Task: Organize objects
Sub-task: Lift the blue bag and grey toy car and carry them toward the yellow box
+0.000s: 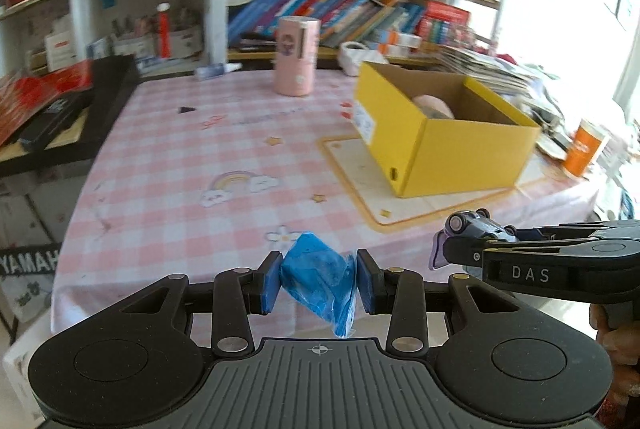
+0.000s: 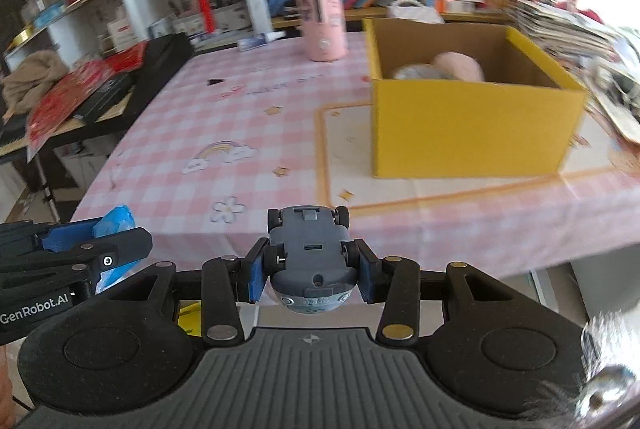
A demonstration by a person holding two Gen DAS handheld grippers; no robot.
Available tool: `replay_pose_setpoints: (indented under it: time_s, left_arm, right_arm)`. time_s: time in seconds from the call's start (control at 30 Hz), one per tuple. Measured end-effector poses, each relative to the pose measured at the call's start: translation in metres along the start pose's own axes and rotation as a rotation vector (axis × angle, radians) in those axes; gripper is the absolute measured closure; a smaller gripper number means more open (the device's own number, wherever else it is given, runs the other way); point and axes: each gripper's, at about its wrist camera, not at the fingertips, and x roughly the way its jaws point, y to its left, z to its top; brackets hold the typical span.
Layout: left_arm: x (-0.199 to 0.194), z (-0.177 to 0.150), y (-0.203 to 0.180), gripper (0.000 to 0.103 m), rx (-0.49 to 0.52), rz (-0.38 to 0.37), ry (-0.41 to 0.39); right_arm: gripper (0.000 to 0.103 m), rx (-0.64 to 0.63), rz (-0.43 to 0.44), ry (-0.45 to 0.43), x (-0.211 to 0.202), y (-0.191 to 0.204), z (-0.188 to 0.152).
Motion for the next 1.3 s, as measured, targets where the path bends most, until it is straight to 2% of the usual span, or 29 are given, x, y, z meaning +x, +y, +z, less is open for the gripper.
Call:
replay_pose_setpoints:
  time_s: [0.37, 0.77, 1.03, 1.3]
  left_arm:
    - [0.009, -0.001, -0.039, 0.066, 0.087, -0.120, 0.016]
    - [0.030, 0.008, -0.082, 0.066, 0.165, -0.220, 0.038]
    - [0.044, 0.019, -0.099, 0.066, 0.185, -0.230, 0.035]
    - [0.051, 0.040, -0.113, 0.066, 0.208, -0.223, -0.023]
  right_arm:
    - [0.062, 0.094, -0.119, -0.010, -0.031, -0.034, -0.022]
    - [0.062, 0.184, -0.219, -0.003, -0.045, -0.076, -0.034]
    - [0.062, 0.210, -0.238, 0.003, -0.041, -0.100, -0.028]
    - [0.062, 0.199, -0.228, -0.007, -0.033, -0.117, -0.010]
